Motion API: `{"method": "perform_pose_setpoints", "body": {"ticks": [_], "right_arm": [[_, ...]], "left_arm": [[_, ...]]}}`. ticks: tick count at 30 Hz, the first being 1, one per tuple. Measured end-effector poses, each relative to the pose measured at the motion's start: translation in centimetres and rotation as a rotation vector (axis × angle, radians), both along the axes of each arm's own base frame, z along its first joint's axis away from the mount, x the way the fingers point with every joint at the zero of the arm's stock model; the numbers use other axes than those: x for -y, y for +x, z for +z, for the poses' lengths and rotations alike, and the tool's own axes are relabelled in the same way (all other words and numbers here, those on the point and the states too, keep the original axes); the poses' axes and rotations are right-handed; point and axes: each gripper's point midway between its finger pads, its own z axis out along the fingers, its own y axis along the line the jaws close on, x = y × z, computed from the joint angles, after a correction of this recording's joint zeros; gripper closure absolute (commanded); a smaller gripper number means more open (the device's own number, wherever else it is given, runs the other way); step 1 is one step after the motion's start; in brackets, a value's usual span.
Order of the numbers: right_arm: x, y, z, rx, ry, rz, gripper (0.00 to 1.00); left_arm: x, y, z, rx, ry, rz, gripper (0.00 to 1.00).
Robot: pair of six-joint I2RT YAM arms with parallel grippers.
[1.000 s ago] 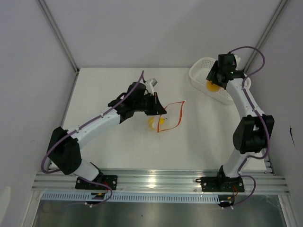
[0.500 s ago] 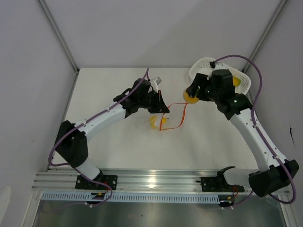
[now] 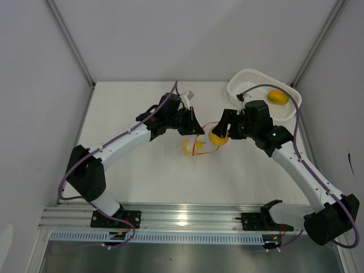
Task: Place the food in the zip-top bag and seal the zipper
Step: Place the fake fruit in the zipper food storage bag.
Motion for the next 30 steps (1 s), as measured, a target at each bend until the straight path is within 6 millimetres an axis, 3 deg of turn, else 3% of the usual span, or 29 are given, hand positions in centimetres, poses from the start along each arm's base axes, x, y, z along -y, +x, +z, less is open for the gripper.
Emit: {"method": "perform_pose_setpoints", "body": {"ticks": [8,20,30], "right_arm": [[-0.8,-0.4,-0.5,-0.01,0.029,0.039,0.99],[-1.2,0.3,-1.9,-0.041,0.019,0.045,0.82],[-1.0,0.4,-2.0,-0.041,0.011,0.035,0.25]], "left_arm": [[0.5,-0.5,0.1,-0.017,-0.01,-0.005,0.99],[0.5,-0.9,1.2,-0.002,-0.032,-0.008,0.99],[0.8,-1.2,2.1,0.009,-0.058,-0.025,1.0]]}}
